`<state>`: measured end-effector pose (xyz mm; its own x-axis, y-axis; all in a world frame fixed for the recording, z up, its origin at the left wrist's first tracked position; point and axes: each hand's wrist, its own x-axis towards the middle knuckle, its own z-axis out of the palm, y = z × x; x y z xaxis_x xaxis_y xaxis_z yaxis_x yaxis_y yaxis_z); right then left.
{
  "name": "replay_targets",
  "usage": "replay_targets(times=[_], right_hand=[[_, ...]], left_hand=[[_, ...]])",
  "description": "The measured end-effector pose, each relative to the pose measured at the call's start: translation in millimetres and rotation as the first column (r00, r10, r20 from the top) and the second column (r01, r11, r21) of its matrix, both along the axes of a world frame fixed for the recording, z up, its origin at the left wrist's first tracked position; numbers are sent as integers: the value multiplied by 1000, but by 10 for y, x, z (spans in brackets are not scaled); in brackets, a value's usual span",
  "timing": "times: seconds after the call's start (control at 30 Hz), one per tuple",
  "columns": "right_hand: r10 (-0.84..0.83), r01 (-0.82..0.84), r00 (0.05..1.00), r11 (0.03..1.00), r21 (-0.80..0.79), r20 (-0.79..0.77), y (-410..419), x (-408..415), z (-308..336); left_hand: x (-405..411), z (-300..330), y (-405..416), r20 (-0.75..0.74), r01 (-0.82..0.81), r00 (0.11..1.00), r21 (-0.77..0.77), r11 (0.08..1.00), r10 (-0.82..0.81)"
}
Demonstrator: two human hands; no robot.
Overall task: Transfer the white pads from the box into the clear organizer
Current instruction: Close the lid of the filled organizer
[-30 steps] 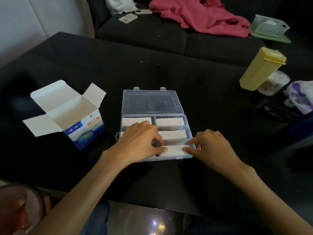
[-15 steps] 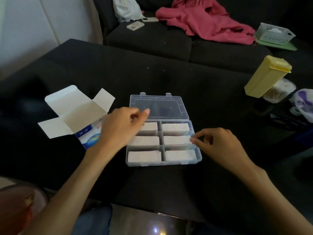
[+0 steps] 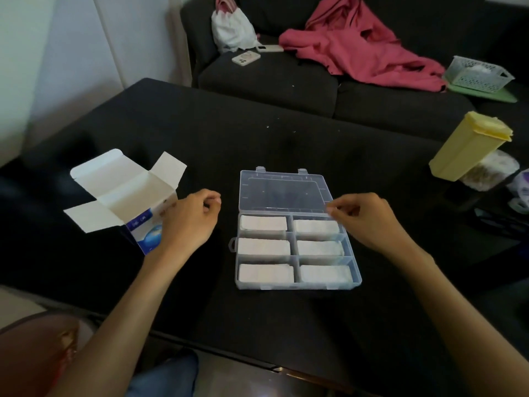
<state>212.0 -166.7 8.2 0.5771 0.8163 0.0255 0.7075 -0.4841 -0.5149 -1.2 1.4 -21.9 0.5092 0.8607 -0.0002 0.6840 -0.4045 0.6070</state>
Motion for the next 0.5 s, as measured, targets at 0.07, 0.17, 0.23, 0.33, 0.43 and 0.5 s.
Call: replay_targets(times=[0.07,0.17,0.23,0.33,0.43,0.5], right_hand=[[-132,144,978,987,69,-162,89,137,27],[-369,406,788,913,-35,-492,263,337,-51],[-457,506,618,854,-122,-639,360,420,-121],[-416,497,491,855,-146,-766,461,507,-217],[-361,466,429,874,-139,-828,518,529,-263],[-322,462,397,879,-116,-860,515,549,-279]], left_hand=[[115,-22,0,105,2,994,-219,976,22],[280,-76,40,209,-36,957,-599,800,200],[353,-100,68,275,-1,902,-769,639,333],[413,-133,56,336,76,865,-821,566,371],[438,-167,41,360,110,874,-801,588,326],[433,-196,68,380,135,868,-799,586,318]])
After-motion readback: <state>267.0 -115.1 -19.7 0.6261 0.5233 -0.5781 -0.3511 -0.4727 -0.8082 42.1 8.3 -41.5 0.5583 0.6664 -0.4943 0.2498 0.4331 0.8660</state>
